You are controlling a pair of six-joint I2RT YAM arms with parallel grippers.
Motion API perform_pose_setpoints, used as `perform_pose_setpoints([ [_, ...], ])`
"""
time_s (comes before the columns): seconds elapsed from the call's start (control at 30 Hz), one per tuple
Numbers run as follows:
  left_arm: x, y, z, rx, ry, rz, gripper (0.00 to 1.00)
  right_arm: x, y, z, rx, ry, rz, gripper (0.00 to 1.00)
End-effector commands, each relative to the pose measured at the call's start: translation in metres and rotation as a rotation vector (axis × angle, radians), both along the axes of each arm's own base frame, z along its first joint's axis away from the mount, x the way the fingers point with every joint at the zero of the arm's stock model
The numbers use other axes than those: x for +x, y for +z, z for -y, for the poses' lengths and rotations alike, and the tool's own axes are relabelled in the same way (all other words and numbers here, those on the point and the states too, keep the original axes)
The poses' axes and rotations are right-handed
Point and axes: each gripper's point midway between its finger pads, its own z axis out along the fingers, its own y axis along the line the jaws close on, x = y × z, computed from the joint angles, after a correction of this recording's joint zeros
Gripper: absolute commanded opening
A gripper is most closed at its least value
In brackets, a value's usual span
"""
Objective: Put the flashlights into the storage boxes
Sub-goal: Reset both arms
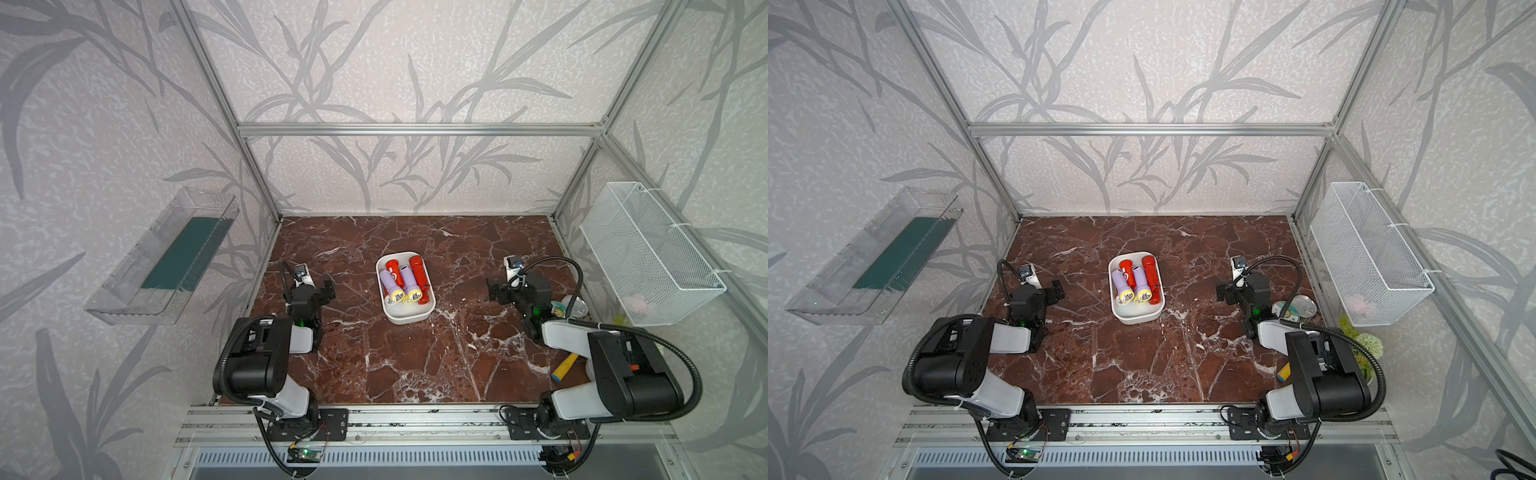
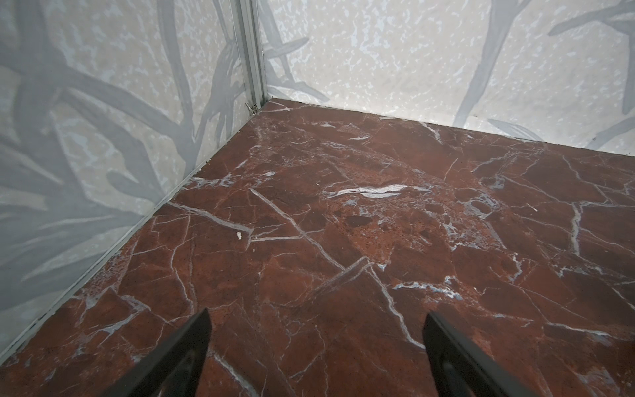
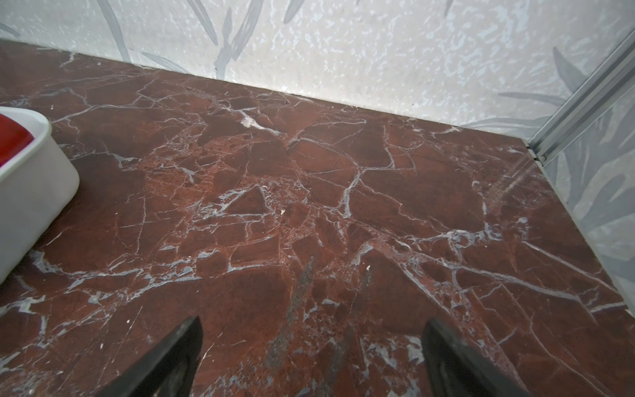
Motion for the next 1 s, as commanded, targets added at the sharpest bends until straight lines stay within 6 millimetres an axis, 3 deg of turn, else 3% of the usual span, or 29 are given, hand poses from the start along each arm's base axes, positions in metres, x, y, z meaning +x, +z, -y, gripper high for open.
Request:
perform_pose_setpoints([
  [0.0,0.0048,0.0065,-0.0014,0.011,0.001,0.016,0.98,0.0051,-0.0036,0.0006,-0.002,-0.001,0.043,0.99],
  [0.07,0.0046,0.0061,-0.0017,0.011,0.001,0.015,0.98,0.005,-0.006,0.0086,0.006,-0.053,0.07,0.99],
  [0.97,0.0049,0.0066,-0.0013,0.012,0.0,0.017,0.98,0.0057,-0.0073,0.0091,0.007,-0.05,0.029,0.99],
])
